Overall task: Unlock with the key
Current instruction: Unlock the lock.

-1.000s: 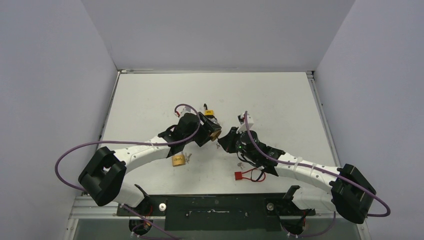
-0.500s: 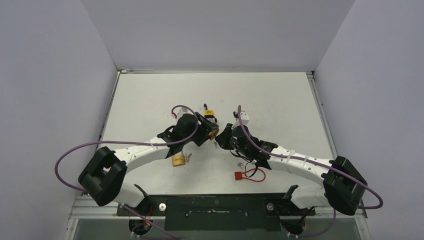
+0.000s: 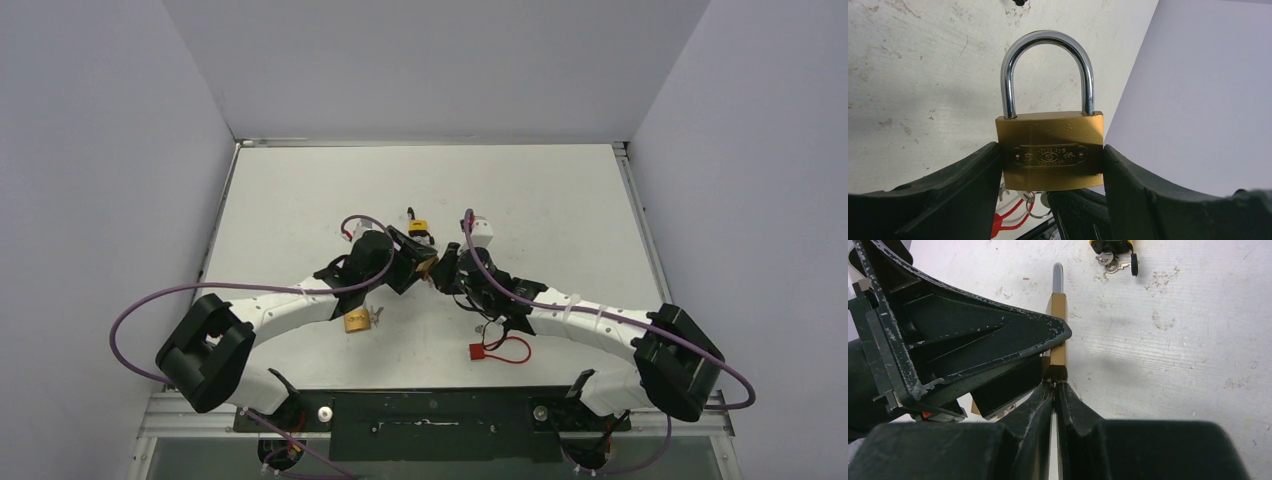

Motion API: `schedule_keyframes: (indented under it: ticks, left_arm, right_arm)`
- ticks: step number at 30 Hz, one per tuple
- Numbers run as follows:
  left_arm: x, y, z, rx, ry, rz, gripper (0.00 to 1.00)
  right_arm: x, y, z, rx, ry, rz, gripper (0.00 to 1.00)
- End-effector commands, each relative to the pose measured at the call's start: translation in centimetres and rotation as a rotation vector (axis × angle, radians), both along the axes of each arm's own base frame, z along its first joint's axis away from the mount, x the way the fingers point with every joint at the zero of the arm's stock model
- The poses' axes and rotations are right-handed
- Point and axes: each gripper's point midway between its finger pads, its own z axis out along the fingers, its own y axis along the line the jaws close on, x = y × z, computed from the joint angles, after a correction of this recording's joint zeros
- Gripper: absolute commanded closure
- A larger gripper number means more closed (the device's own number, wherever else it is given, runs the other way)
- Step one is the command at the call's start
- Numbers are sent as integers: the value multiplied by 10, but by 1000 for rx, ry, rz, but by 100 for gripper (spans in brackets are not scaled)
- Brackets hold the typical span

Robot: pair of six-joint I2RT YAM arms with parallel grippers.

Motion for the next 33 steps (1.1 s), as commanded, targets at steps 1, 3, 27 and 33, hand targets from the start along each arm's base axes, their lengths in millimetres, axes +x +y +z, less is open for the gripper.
schedule_keyframes:
  ticks: [1,3,27,33]
  left_arm:
    - [3,-21,99,-222,-226,-54,100]
    - [8,-13,98,-171,-264,-23,100]
    - [12,3,110,-98,-416,7,100]
    - [10,-1,111,-142,-406,-5,100]
  right_arm:
    - [12,2,33,56,-122,-6,82]
    - [5,-3,43,98,-149,13,60]
    - [-14,9,61,198,-141,128,66]
    - [-10,13,70,238,-165,136,62]
